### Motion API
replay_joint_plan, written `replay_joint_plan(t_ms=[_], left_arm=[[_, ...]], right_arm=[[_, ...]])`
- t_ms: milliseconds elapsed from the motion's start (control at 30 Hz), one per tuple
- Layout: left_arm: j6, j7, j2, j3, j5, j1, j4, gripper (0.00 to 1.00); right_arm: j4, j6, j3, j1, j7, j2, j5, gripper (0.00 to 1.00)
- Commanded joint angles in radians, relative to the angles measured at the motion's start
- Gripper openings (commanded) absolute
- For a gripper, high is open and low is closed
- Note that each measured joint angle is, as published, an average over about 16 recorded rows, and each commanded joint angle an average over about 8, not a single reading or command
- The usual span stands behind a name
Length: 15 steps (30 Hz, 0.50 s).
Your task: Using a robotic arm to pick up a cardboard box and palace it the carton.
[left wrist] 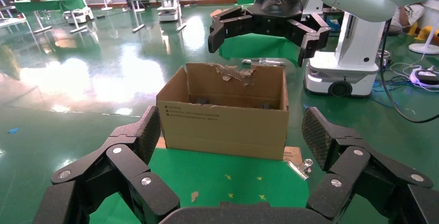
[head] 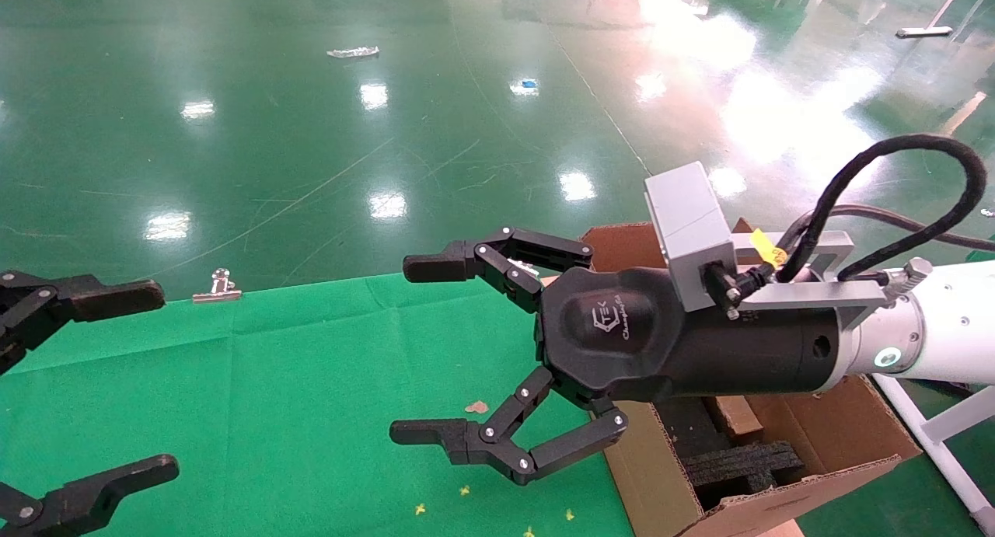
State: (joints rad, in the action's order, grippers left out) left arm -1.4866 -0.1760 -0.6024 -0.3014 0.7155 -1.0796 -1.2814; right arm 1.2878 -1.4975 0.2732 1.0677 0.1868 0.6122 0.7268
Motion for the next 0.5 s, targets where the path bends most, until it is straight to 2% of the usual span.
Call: replay_joint_plan(t_ms=[33,500], left_arm=[[0.000,0.000,0.000,0.000,0.000,0.000,0.000,1.00],[0.000,0.000,0.000,0.000,0.000,0.000,0.000,1.00]], right_arm=[[-0.001,0.001,0.002,0.002,0.000,0.000,0.001,1.00],[-0.005,0.002,0.008,0.008,0.002,-0.001,0.004,1.00]])
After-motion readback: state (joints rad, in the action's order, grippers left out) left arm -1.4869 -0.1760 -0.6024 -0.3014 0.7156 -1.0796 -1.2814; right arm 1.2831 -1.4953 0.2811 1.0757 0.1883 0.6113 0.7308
